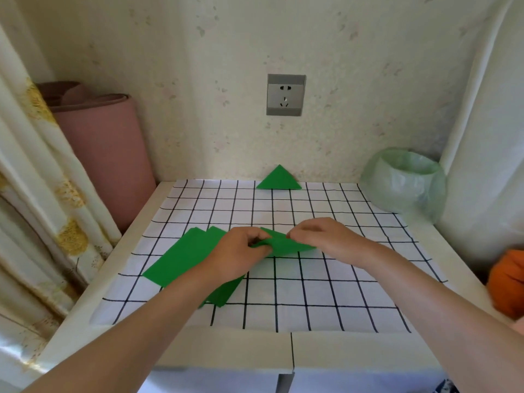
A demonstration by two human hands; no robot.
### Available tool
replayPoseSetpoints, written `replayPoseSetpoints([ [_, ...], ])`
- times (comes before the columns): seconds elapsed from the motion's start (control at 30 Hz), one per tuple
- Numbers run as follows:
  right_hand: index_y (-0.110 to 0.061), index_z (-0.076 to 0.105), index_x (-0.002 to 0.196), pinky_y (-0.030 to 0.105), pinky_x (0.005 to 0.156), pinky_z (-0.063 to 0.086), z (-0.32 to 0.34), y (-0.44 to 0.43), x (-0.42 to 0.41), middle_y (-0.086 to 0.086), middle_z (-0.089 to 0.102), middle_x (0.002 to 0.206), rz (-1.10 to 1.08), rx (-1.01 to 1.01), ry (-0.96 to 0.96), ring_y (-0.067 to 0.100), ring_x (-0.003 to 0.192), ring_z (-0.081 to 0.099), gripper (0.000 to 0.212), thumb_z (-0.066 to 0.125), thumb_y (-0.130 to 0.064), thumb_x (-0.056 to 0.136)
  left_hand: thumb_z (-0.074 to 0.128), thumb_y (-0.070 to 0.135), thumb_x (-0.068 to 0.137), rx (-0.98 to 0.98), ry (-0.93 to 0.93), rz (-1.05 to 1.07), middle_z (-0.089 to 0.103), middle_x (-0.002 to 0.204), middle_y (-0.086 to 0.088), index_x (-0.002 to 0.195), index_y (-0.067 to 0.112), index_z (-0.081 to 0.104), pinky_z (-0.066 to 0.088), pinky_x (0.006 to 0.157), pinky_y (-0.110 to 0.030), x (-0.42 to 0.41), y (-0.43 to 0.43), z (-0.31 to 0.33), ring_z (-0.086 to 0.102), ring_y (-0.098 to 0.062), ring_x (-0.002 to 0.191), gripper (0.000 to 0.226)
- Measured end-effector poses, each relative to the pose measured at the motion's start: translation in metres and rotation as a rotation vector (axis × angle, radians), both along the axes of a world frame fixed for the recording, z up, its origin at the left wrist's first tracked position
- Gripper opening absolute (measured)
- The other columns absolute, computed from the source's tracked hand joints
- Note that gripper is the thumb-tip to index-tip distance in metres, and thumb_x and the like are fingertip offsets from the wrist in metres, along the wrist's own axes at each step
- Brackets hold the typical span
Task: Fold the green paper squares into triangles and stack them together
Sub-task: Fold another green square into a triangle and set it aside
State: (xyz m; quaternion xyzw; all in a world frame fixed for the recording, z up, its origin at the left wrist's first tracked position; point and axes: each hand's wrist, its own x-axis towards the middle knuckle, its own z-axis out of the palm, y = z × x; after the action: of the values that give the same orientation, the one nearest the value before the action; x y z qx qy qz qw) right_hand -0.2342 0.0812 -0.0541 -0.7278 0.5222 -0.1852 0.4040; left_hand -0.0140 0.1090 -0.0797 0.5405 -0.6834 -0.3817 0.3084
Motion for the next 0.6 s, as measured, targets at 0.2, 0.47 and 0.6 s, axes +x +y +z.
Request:
replayPoseSetpoints([
  [0.2,-0.032,0.072,0.103,0.029,0.088,0.050,-0.004,0.008,-0.012,-0.011,0.073,0.096,0.088,-0.070,0.019,0.005,0.092,0.066,0.033,0.057,-0.022,0.077,0.064,0.020,0.091,0.088,-0.026,0.026,0.074,0.092,0.007,0.092,0.026,0.074,0.052,0.093,-0.031,-0.006,-0.012,0.002,0.068,-0.011,0.091,0.012],
  [0.47,-0.035,0.078,0.091,0.039,0.075,0.052,-0.014,0.007,-0.028,-0.021,0.072,0.090,-0.045,-0.595,0.146,0.009,0.083,0.056,0.008,0.072,-0.031,0.087,0.044,0.049,0.099,0.299,0.151,0.095,0.068,0.114,0.009,0.115,0.026,0.066,0.050,0.098,-0.037,-0.012,-0.024,0.025,0.063,-0.010,0.106,0.036],
  [0.6,-0.027,0.079,0.101,0.025,0.083,0.056,-0.010,0.015,-0.036,-0.018,0.072,0.106,-0.155,-0.747,-0.111,-0.002,0.088,0.067,0.023,0.075,-0.012,0.084,0.053,0.044,0.096,0.263,0.004,0.247,0.064,0.114,0.002,0.126,0.022,0.058,0.050,0.099,-0.040,0.000,-0.038,0.024,0.063,-0.016,0.104,0.038],
])
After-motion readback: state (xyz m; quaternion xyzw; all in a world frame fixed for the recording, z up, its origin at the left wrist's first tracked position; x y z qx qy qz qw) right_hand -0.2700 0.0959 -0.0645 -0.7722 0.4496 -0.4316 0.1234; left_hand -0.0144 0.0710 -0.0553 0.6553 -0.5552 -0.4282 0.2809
